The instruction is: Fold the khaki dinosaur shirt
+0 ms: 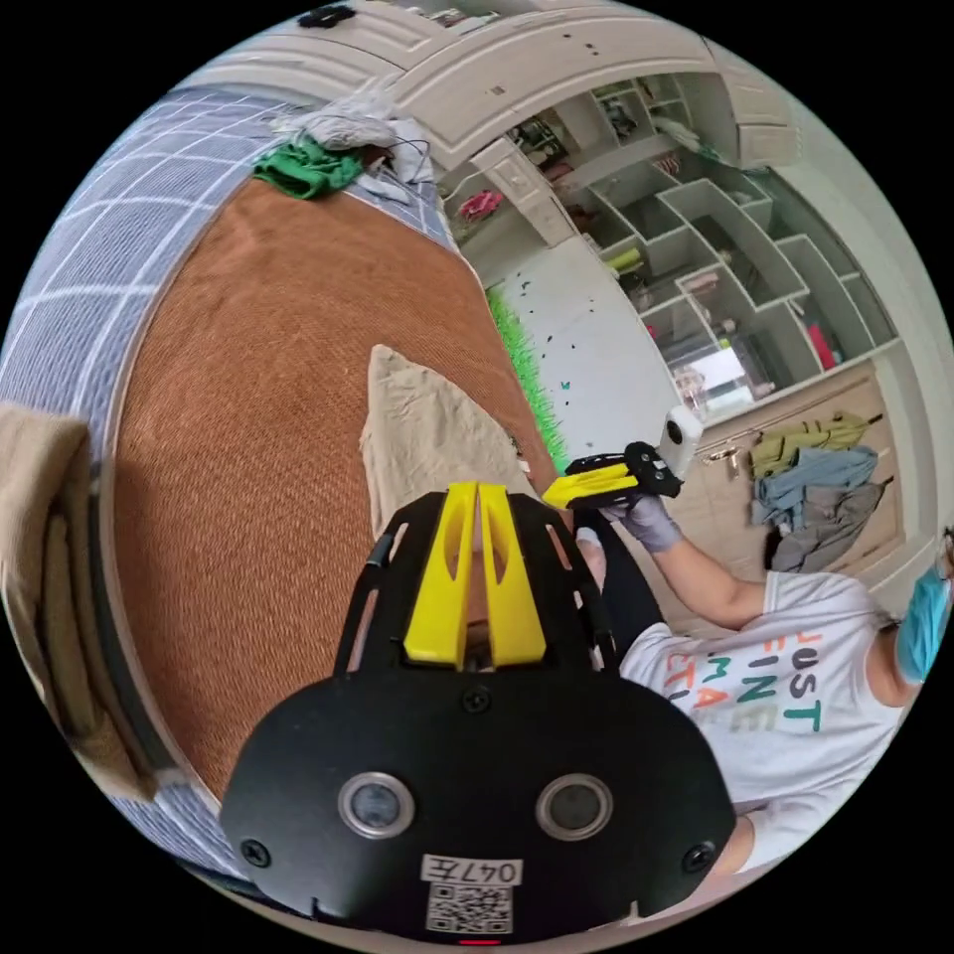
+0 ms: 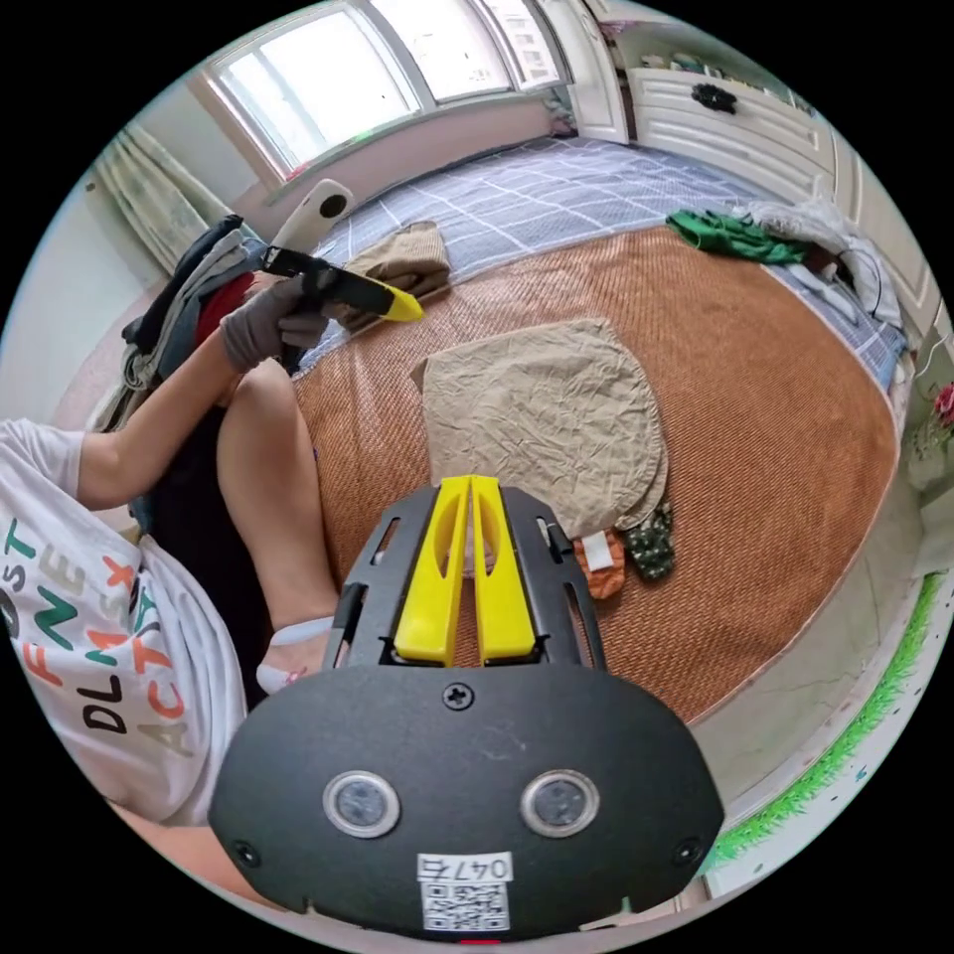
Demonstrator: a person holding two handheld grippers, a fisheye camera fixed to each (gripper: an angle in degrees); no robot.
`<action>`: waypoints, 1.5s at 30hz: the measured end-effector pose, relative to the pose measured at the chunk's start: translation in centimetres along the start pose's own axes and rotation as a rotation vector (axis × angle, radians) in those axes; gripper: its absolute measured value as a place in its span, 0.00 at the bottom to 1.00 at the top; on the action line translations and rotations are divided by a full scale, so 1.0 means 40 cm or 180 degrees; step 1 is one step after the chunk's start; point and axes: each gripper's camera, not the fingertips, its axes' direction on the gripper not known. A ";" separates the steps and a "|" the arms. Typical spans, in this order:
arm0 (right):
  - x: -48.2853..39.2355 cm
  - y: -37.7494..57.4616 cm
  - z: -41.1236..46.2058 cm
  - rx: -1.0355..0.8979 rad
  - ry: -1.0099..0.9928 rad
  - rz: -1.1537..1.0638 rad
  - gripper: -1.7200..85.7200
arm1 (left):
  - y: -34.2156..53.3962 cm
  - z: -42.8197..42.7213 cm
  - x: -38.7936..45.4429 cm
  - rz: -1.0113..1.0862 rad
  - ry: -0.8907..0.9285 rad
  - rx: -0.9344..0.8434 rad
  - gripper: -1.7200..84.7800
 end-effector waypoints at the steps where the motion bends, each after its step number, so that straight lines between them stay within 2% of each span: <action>1: -0.005 -0.005 0.011 -0.0043 -0.0053 0.0048 0.01 | -0.053 0.046 0.012 0.0081 -0.0161 -0.0153 0.01; 2: -0.011 -0.006 0.016 -0.0060 -0.0056 0.0055 0.01 | -0.079 0.070 0.014 0.0102 -0.0269 -0.0274 0.01; 4: -0.035 -0.005 0.050 -0.0337 0.0023 0.0058 0.01 | -0.150 0.169 -0.032 -0.0145 -0.0752 -0.1033 0.01; 6: -0.052 0.003 0.093 -0.0689 0.0025 0.0004 0.01 | -0.152 0.242 -0.106 -0.0428 -0.0706 -0.1686 0.01; 9: -0.087 0.008 0.103 -0.0786 0.0093 -0.0114 0.01 | -0.159 0.221 -0.175 -0.0651 -0.0224 -0.1630 0.01; 14: -0.129 -0.024 0.078 -0.0963 0.0145 -0.0326 0.01 | -0.215 0.127 -0.147 -0.0501 -0.0306 -0.1377 0.01; 18: -0.160 -0.074 -0.039 -0.0260 0.0213 -0.0469 0.01 | -0.281 0.062 -0.080 -0.0087 0.0004 -0.0789 0.01; 21: -0.161 -0.123 -0.070 0.0056 0.0535 -0.0583 0.02 | -0.332 0.140 -0.109 -0.0112 -0.0038 -0.0950 0.01; 25: -0.123 -0.191 -0.034 0.0170 0.0865 -0.0391 0.01 | -0.379 0.249 -0.183 -0.0240 -0.0045 -0.1162 0.01; 29: -0.047 -0.214 0.072 -0.0174 0.0894 0.0002 0.01 | -0.385 0.331 -0.258 -0.0393 -0.0373 -0.1505 0.01; 31: 0.008 -0.200 0.154 -0.0618 0.0718 0.0213 0.01 | -0.389 0.351 -0.276 -0.0327 -0.0333 -0.1527 0.01; 32: 0.015 -0.194 0.150 -0.0564 0.0680 0.0259 0.01 | -0.389 0.345 -0.279 -0.0309 -0.0324 -0.1492 0.01; 36: 0.040 -0.119 0.009 0.0178 0.0514 0.0544 0.02 | -0.361 0.226 -0.355 -0.0477 -0.0243 -0.0784 0.03; 38: 0.062 -0.060 -0.046 0.0356 0.0522 0.0767 0.03 | -0.345 0.212 -0.408 -0.0560 -0.0093 -0.0548 0.09; 41: 0.119 0.063 -0.103 0.0548 0.0219 0.1183 0.03 | -0.334 0.296 -0.481 -0.0646 0.0207 -0.0580 0.13; 45: 0.200 0.225 -0.107 0.0452 -0.0551 0.1654 0.04 | -0.302 0.434 -0.591 -0.0888 -0.0004 -0.0824 0.14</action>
